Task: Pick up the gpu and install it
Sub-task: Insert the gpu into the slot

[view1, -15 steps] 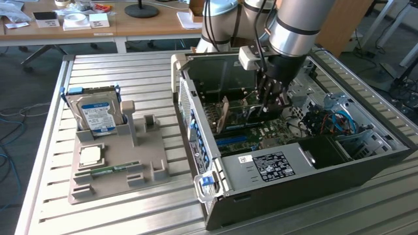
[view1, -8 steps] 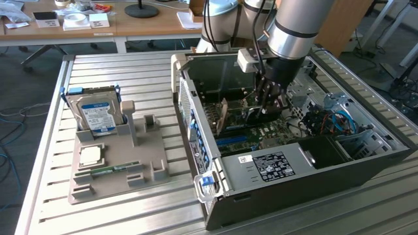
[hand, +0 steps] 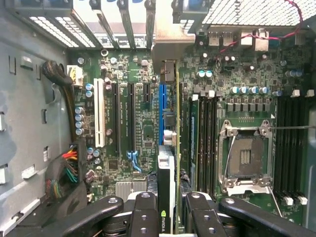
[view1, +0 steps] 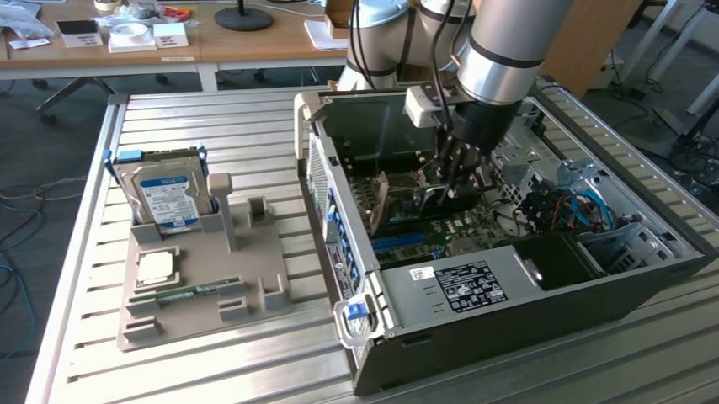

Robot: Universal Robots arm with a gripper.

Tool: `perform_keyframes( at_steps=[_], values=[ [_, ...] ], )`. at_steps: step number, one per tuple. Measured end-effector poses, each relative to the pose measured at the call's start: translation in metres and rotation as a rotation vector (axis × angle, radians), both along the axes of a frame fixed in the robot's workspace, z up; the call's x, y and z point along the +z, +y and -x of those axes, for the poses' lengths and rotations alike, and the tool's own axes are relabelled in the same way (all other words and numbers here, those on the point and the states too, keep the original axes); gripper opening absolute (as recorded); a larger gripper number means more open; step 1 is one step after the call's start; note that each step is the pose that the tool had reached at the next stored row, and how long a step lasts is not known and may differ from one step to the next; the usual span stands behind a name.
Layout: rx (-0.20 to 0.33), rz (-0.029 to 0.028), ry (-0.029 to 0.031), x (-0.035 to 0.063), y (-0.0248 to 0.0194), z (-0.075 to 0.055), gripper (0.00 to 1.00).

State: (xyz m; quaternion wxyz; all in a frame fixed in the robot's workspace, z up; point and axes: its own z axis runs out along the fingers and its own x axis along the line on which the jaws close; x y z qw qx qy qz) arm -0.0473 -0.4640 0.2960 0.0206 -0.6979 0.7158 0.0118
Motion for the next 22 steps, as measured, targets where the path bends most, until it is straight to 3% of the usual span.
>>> perform_keyframes(
  at_steps=[22],
  values=[
    [0.0,-0.0003,-0.0002,-0.0068,0.0001,0.0053,0.27]
  ],
)
